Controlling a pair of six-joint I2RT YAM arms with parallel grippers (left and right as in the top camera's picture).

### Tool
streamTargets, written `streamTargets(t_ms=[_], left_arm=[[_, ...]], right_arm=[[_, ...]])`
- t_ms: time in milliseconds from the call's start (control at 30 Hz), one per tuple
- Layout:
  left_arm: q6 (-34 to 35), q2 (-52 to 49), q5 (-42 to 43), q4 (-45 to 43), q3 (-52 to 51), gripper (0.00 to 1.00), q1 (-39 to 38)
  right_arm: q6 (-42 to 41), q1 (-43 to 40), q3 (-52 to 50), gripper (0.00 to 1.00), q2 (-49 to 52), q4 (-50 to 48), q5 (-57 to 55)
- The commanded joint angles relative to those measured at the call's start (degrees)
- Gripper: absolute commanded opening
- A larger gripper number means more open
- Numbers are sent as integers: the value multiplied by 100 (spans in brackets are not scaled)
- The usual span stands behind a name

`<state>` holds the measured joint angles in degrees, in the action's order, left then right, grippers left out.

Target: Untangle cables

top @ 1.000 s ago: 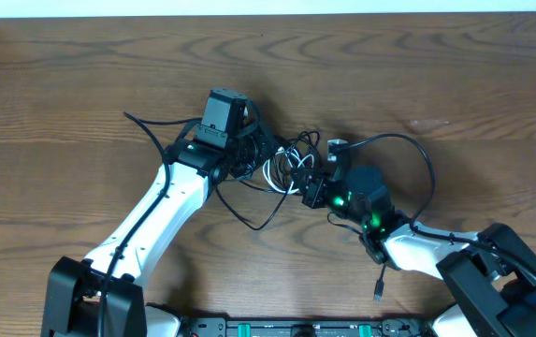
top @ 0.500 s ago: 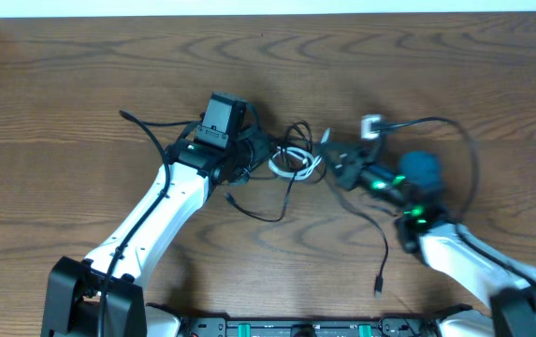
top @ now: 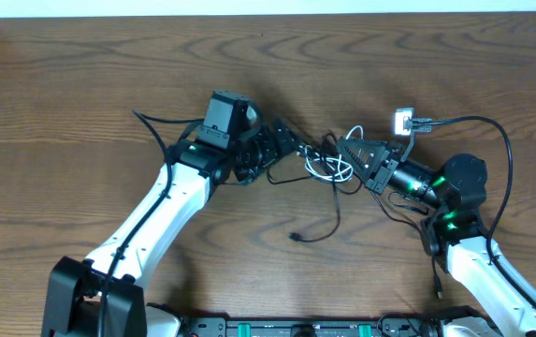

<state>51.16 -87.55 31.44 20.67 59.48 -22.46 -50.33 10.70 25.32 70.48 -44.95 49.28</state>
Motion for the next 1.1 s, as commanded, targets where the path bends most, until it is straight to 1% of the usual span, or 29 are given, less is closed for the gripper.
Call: streamTargets(t_ms=[0,167,233,267,333,433,533,567,667,733,833,933,1000,1067], left_arm=[[756,74,535,24,31,95,-170],[1858,74,538,24,31,95,-564],[2352,74,466,22,31,91,-737],[2570,72,354,22,31,87,-822],[2909,68,-4,24,31,82,-973],[3311,13,-498,24,31,80,-1169],[3751,-151,-581,22,31,75,-1294],[3858,-234,-595,22,31,70,-1318],[3963,-527,-758,-11,31,51,-1333],[3958,-752,-870,-127,31,45,-1318],[3912,-1088,-975,-354,31,44,-1320],[3598,-1370,-1156,-494,31,44,-1320],[3364,-1510,-1244,-494,31,44,-1318],[2966,-1604,-1362,-487,31,44,-1320]], right_arm=[[214,-22,17,1,-48,-68,57],[398,-22,17,1,-48,-63,42],[413,-22,17,1,-48,-66,39],[411,-22,17,1,-48,-68,39],[411,-22,17,1,-52,-68,42],[409,-22,17,1,-52,-68,114],[409,-22,17,1,-85,-90,223],[409,-22,17,1,-116,-92,243],[409,-22,17,1,-284,-92,269],[409,-28,17,1,-446,-96,271],[411,-50,17,1,-723,-96,271],[413,-245,17,1,-1045,-96,249],[413,-525,17,1,-1255,-96,229],[413,-992,17,1,-1475,-92,234]])
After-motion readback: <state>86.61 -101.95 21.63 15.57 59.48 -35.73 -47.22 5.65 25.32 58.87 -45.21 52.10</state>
